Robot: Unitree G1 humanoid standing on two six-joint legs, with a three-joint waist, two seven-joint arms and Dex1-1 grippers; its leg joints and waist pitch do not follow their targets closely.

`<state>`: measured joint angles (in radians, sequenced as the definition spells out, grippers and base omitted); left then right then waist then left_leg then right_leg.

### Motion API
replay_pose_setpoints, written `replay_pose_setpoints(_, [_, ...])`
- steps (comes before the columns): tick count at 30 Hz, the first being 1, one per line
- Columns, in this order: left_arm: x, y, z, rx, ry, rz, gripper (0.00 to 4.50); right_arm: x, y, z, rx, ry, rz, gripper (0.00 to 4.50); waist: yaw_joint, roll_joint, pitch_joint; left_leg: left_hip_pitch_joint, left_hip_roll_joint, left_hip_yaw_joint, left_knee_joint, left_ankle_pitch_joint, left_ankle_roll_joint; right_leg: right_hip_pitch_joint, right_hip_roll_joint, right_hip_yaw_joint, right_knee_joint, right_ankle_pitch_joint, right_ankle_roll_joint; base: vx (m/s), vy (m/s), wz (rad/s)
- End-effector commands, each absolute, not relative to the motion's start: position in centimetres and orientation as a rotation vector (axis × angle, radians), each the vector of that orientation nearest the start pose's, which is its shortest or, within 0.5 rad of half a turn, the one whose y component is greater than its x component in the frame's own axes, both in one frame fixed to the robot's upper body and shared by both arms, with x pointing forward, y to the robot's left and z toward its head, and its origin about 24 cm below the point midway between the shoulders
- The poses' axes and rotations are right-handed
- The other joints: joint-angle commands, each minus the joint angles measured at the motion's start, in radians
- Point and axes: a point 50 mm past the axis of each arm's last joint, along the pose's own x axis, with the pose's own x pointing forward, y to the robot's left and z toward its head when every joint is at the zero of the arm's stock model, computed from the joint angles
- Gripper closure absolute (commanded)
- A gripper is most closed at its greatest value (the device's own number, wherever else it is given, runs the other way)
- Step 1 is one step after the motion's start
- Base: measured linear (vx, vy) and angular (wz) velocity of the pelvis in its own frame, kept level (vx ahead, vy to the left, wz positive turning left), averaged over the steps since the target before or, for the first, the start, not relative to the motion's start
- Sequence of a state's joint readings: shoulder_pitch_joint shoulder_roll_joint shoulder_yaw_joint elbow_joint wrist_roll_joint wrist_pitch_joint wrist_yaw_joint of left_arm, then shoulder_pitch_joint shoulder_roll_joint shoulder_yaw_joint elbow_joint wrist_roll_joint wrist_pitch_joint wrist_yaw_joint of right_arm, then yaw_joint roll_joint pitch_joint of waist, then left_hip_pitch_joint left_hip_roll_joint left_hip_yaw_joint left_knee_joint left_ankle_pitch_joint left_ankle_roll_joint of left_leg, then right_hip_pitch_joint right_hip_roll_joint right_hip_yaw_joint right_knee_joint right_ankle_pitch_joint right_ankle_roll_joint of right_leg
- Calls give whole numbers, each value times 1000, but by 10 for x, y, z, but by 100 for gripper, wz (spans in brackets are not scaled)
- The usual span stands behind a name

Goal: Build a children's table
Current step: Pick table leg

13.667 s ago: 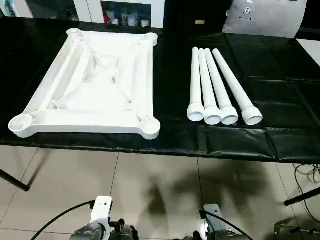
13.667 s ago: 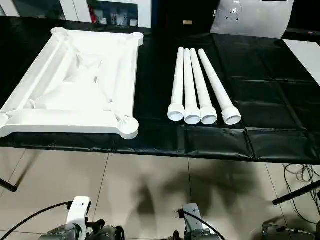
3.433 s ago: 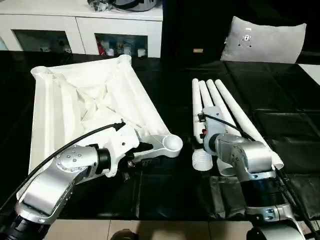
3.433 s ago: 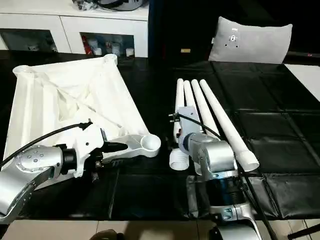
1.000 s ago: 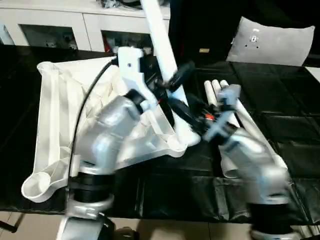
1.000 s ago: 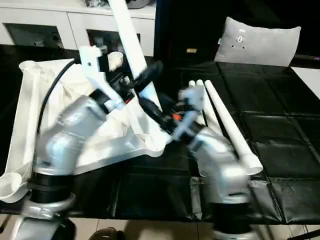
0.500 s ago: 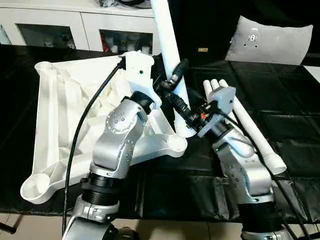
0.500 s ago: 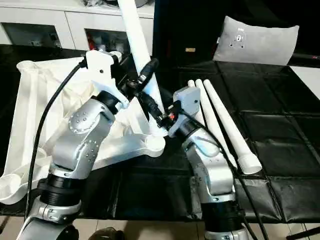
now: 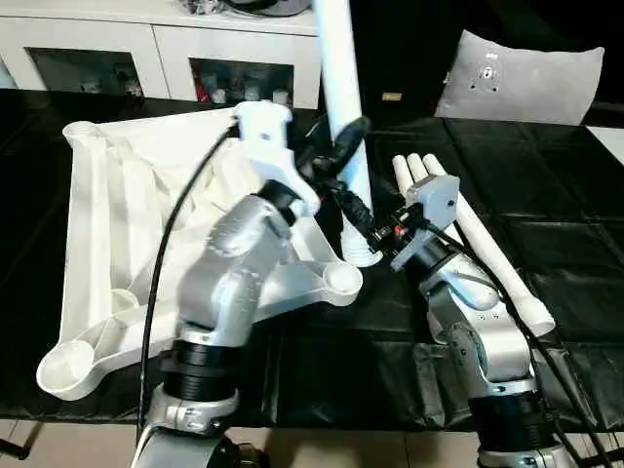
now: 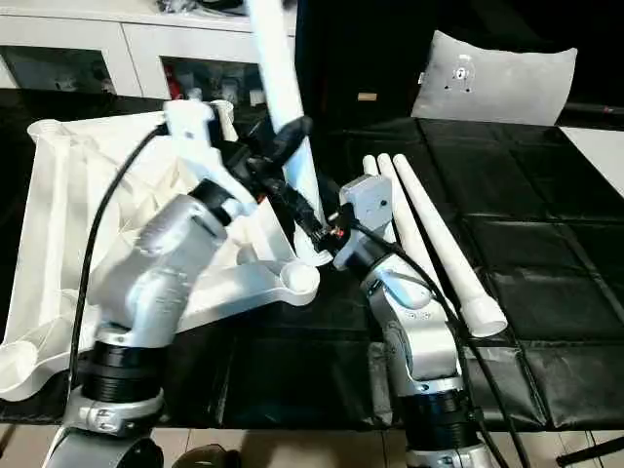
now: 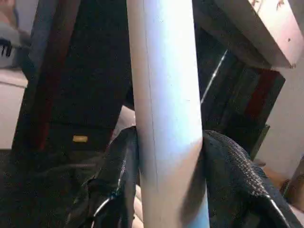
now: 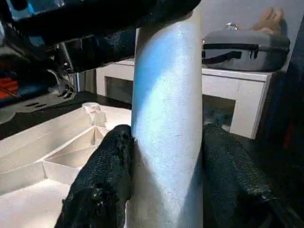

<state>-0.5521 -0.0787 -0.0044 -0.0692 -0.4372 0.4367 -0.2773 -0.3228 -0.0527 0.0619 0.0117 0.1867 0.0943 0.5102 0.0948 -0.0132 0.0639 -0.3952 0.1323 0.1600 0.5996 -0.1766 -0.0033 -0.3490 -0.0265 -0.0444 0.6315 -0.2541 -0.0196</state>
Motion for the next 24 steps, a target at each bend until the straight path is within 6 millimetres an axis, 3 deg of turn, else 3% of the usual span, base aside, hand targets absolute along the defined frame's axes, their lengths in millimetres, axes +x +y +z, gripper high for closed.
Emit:
replay_pose_setpoints(1, [306, 38, 171, -443, -102, -800, 270, 295, -86, 128, 47, -283, 733, 266, 0, -1, -66, 26, 111, -41, -67, -103, 59, 31, -141, 59, -66, 86, -226, 0, 0, 0])
replay_pose_setpoints(13, [321, 64, 175, -369, -135, -641, 273, 298, -85, 125, 30, -233, 731, 268, -3, -5, -65, 25, 109, -40, -67, -104, 58, 31, -140, 61, -68, 68, -212, 0, 0, 0])
replay_pose_setpoints(14, [323, 68, 175, -359, -136, -622, 273, 299, -86, 125, 43, -229, 733, 212, -4, -4, -66, 25, 109, -41, -68, -100, 59, 32, -139, 60, -68, 68, -211, 0, 0, 0])
replay_pose_setpoints(15, [324, 69, 175, -356, -137, -616, 273, 299, -86, 125, 46, -229, 733, 198, -3, -2, -66, 27, 110, -42, -68, -101, 58, 31, -139, 59, -67, 69, -211, 0, 0, 0])
replay_pose_setpoints(19, [326, 75, 176, -352, -139, -602, 273, 299, -87, 128, 76, -235, 742, 191, -3, -4, -67, 27, 110, -41, -67, -89, 64, 30, -141, 59, -65, 87, -212, 0, 0, 0])
replay_pose_setpoints(21, [327, 78, 176, -345, -119, -616, 273, 300, -91, 132, 140, -243, 745, 156, -3, -4, -67, 27, 109, -41, -66, -96, 68, 30, -141, 59, -65, 81, -210, 0, 0, 0])
replay_pose_setpoints(24, [328, 81, 174, -333, -107, -623, 273, 299, -94, 135, 194, -228, 767, 145, -3, -2, -67, 29, 111, -41, -67, -94, 66, 29, -140, 59, -65, 80, -210, 0, 0, 0])
